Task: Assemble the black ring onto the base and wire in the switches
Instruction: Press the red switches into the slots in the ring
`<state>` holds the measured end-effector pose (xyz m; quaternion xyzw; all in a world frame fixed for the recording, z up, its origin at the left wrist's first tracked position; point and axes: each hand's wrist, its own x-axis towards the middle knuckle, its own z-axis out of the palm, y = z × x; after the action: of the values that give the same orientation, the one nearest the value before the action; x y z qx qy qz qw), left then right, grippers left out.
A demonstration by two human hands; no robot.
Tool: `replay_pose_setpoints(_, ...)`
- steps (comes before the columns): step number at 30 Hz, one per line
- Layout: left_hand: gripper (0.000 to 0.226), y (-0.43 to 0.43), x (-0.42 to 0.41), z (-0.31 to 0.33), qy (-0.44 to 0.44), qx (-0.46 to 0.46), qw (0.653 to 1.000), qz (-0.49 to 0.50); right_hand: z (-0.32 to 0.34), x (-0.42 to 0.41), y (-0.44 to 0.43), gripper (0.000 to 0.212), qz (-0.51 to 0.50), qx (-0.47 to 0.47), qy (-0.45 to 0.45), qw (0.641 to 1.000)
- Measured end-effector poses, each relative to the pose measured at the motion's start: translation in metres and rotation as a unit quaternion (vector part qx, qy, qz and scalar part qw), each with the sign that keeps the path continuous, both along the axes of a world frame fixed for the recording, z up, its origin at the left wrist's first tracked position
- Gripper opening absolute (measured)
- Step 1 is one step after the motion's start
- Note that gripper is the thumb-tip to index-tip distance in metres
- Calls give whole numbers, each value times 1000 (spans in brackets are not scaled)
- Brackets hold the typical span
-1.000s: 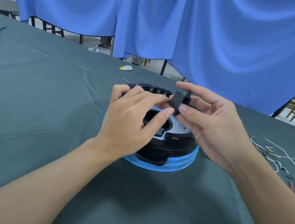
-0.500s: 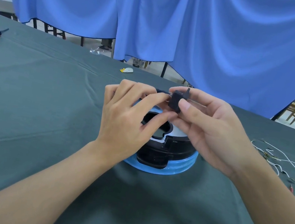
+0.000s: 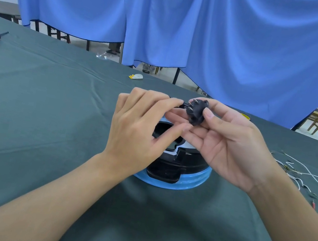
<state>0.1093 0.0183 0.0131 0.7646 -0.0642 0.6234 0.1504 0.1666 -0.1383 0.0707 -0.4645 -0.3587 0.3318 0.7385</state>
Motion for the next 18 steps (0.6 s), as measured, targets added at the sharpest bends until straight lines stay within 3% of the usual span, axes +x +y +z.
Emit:
replay_pose_setpoints(6, 27, 0, 1, -1, 5, 4, 1000, -19, -3, 1, 1, 32, 13, 12, -10, 1000)
replay_pose_setpoints(10, 23, 1, -1, 1, 32, -26, 999, -30, -6, 3, 1, 22, -100, -13, -128, 987)
replay_pose_setpoints(14, 29, 2, -4, 2, 79, -118, 984, -111, -8, 3, 2, 25, -244, -67, -286, 924)
replay_pose_setpoints(18, 27, 3, -4, 4, 110, -155, 967, -170, -15, 2, 5, 29, -299, -152, -387, 859)
